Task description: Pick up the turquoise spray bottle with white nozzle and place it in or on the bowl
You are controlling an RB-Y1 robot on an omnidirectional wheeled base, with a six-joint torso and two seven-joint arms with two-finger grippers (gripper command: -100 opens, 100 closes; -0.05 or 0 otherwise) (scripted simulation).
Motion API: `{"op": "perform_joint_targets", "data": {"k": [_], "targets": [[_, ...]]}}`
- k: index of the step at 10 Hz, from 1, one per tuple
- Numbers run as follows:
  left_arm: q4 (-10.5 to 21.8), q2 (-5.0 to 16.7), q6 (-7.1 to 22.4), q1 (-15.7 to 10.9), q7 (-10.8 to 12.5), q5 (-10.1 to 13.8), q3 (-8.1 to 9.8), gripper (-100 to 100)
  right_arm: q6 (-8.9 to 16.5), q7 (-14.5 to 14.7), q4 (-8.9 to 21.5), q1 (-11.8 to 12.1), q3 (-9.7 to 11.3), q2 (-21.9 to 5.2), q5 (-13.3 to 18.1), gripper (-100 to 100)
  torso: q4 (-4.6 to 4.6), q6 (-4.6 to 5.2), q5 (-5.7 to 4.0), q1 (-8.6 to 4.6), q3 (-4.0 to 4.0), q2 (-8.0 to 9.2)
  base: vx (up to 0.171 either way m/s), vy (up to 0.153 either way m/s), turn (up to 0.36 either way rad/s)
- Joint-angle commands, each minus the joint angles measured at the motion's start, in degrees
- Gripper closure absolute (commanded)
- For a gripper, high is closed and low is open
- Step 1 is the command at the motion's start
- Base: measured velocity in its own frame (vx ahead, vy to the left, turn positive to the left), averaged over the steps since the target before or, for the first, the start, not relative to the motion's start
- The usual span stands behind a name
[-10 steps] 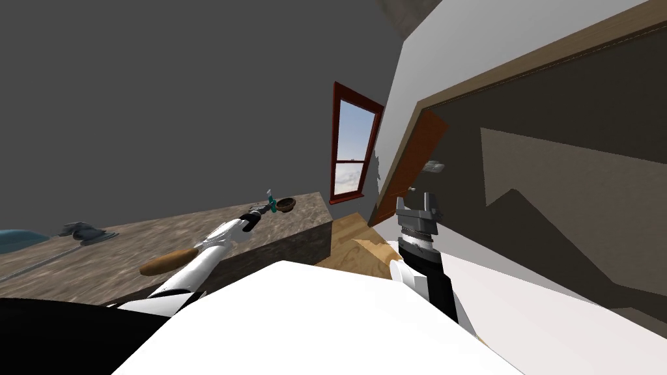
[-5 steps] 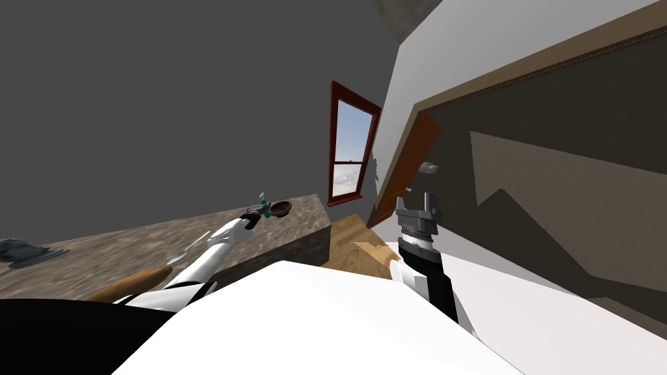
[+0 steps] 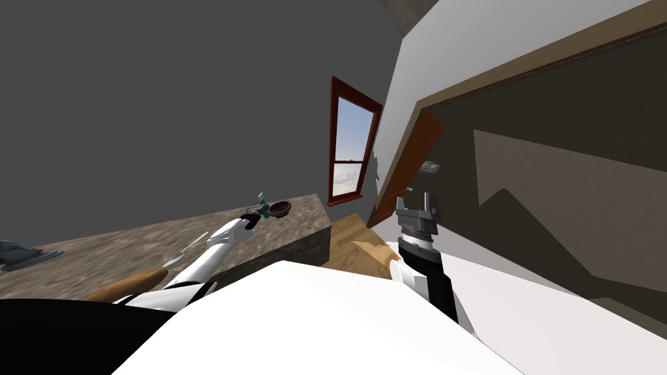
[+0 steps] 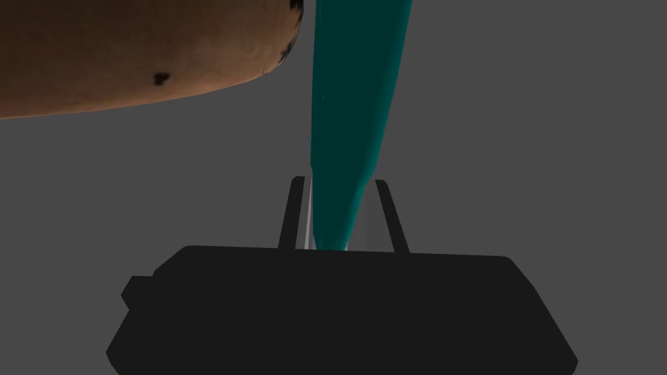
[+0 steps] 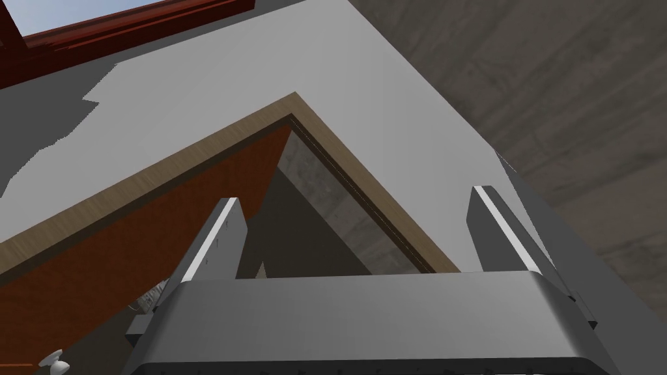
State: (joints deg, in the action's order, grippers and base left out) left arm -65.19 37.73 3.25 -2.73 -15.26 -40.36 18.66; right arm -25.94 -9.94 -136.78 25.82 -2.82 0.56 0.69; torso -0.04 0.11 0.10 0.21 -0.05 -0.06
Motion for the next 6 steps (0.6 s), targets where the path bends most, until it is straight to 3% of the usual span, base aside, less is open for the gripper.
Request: {"op": "perform_joint_targets", "data": {"k": [1,3,4,5,6], "targets": [[0.00,0.00,0.00,0.00,0.00,0.00,0.00,100,0.00,0.00,0.00,0.00,0.00,0.00,0.00,0,0.00,0.00,0.00,0.00,0.00,0.00,0.000,0.000,0.000],[0.01,0.00,0.01,0.01,-0.01,-0.01,0.00,100,0.00,0.00,0.00,0.00,0.00,0.00,0.00,0,0.00,0.01,0.00,-0.01,0.00,-0.01,0.000,0.000,0.000],[0.02,0.00,0.02,0.02,-0.02,-0.01,0.00,0,0.00,0.00,0.00,0.00,0.00,0.00,0.00,0,0.01,0.01,-0.01,-0.01,0.00,-0.01,0.000,0.000,0.000],[0.02,0.00,0.02,0.02,-0.02,-0.01,0.00,100,0.00,0.00,0.00,0.00,0.00,0.00,0.00,0,0.01,0.01,-0.01,-0.02,0.00,-0.01,0.000,0.000,0.000],[0.02,0.00,0.02,0.02,-0.02,-0.01,0.00,0,0.00,0.00,0.00,0.00,0.00,0.00,0.00,0,0.01,0.02,-0.01,-0.02,0.00,-0.01,0.000,0.000,0.000]]}}
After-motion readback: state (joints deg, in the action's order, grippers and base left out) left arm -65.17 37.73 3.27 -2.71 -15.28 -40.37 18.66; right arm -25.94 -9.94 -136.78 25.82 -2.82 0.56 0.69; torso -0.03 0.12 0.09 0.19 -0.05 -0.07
